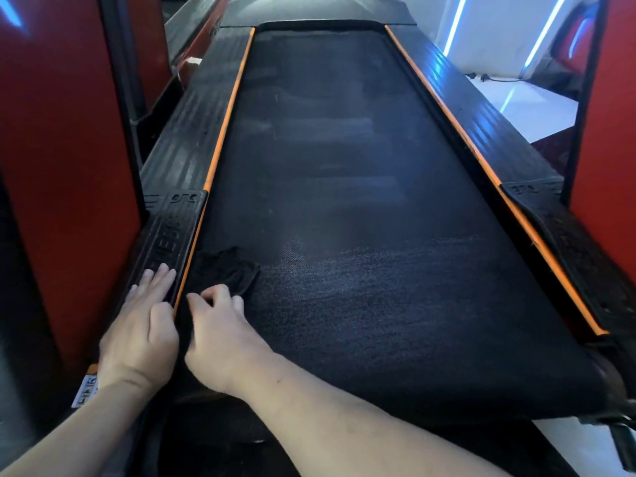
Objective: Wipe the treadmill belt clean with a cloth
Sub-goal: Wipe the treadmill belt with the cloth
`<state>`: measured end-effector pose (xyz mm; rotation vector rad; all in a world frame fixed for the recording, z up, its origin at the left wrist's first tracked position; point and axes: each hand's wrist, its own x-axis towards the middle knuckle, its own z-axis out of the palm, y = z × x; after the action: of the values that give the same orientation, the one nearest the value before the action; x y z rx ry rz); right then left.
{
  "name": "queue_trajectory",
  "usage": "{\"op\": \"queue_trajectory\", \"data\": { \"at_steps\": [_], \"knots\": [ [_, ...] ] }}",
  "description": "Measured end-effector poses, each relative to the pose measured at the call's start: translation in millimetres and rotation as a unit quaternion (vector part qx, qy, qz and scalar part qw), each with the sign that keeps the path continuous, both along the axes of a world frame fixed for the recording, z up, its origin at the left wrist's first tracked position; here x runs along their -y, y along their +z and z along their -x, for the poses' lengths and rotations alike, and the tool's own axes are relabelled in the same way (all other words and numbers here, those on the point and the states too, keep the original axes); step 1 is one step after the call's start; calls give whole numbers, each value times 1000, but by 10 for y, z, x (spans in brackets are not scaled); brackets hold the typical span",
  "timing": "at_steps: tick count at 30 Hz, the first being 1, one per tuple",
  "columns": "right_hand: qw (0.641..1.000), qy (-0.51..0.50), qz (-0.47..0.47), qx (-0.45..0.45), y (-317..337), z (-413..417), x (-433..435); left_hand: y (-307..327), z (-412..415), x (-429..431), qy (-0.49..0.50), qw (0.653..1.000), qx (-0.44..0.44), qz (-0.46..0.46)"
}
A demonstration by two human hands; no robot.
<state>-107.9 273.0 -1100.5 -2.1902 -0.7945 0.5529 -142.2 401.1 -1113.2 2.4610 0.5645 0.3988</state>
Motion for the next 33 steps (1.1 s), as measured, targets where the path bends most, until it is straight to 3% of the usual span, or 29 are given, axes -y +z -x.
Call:
{"op": "queue_trajectory", "data": {
  "at_steps": [12,33],
  "knots": [
    [993,-29,48,105,-125,-204,582,-57,-25,-23,3,999,-29,-34],
    [940,-246,181,153,-57,-942,3075,-57,-58,3,-2,987,-107,-116]
  ]
}}
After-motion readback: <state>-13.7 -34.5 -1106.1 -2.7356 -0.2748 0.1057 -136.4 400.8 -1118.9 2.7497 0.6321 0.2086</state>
